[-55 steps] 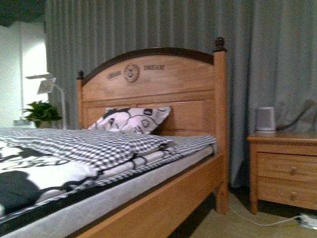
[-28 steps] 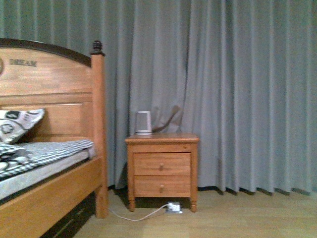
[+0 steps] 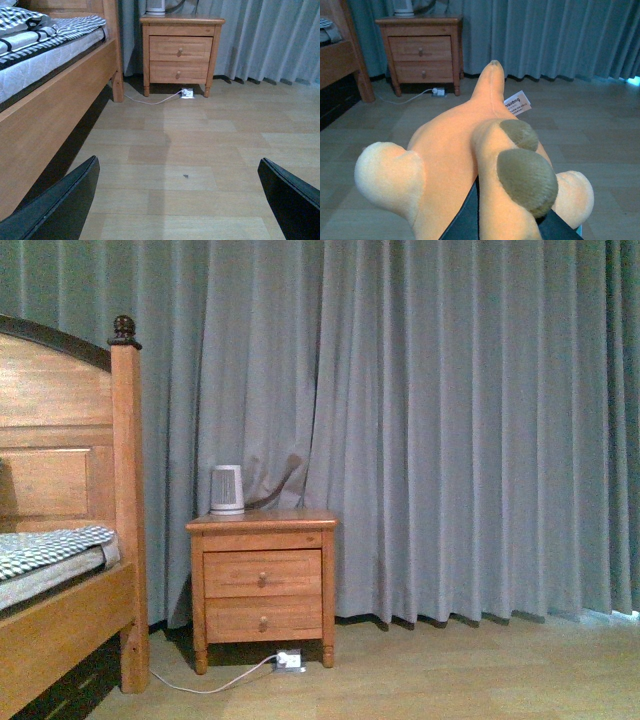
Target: Put away toys
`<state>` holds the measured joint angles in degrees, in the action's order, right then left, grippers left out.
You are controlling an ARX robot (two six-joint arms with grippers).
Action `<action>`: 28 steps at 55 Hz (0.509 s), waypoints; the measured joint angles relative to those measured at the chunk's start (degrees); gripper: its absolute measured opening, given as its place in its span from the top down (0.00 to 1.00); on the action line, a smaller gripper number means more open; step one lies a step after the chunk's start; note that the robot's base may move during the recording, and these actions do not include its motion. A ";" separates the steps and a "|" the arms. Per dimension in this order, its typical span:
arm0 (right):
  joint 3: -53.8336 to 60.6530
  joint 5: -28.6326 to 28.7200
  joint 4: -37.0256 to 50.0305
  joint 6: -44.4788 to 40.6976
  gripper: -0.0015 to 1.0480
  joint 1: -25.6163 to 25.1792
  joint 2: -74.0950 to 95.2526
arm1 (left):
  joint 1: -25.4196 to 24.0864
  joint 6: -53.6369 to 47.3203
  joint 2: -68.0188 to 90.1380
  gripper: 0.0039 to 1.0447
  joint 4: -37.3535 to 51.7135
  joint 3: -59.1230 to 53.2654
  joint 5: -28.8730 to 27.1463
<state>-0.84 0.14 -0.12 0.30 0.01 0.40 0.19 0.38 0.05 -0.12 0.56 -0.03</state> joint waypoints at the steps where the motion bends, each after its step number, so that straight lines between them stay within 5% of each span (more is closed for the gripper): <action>1: 0.00 -0.09 0.00 0.00 0.93 0.00 0.00 | 0.00 0.00 0.00 0.06 0.00 0.00 -0.02; 28: 0.00 -0.13 0.00 0.00 0.93 0.00 -0.02 | 0.00 0.00 0.00 0.06 0.00 0.00 0.00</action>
<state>-0.84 0.01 -0.12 0.30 0.01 0.38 0.19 0.38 0.05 -0.12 0.56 -0.03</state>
